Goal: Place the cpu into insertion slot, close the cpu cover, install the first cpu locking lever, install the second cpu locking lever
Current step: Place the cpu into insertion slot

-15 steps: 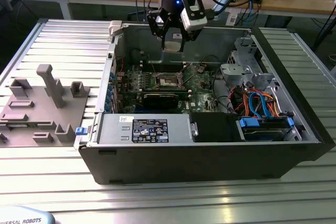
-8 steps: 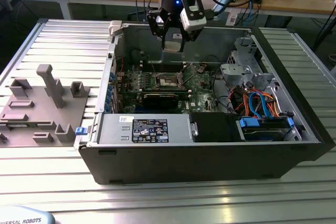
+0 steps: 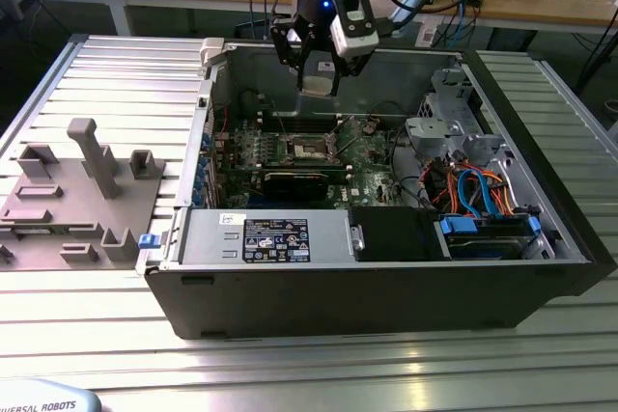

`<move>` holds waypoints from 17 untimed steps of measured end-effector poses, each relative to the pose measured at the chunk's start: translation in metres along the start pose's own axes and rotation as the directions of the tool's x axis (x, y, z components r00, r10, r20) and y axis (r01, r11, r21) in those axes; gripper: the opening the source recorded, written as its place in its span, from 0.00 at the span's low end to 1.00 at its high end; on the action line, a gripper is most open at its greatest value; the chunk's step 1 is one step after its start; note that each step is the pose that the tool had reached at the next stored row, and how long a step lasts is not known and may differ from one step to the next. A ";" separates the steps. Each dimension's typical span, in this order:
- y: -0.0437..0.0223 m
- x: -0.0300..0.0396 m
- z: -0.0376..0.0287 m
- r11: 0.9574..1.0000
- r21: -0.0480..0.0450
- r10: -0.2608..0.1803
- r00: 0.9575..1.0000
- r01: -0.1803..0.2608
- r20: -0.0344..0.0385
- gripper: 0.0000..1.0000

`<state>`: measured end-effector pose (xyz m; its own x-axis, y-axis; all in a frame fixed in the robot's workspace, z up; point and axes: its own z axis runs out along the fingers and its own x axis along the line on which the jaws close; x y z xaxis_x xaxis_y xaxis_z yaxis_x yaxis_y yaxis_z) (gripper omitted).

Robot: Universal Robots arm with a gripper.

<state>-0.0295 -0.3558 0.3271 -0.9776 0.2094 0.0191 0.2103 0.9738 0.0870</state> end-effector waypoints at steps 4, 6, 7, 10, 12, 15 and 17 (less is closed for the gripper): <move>0.0000 0.0000 0.0001 1.000 0.000 0.020 1.000 -0.020 0.002 0.54; -0.0001 0.0000 0.0002 1.000 -0.001 0.026 1.000 -0.026 0.002 0.54; -0.0001 0.0000 0.0003 1.000 -0.001 0.030 1.000 -0.030 0.003 0.54; -0.0001 0.0000 0.0004 0.999 -0.001 0.036 0.999 -0.036 0.003 0.54; -0.0001 0.0000 0.0006 0.999 -0.001 0.040 0.999 -0.040 0.004 0.54; -0.0001 0.0000 0.0007 0.999 -0.001 0.047 0.999 -0.047 0.004 0.54; -0.0001 0.0000 0.0007 0.999 -0.001 0.050 0.999 -0.050 0.004 0.54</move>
<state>-0.0295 -0.3559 0.3264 -0.9660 0.2580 0.0191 0.2587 0.9620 0.0870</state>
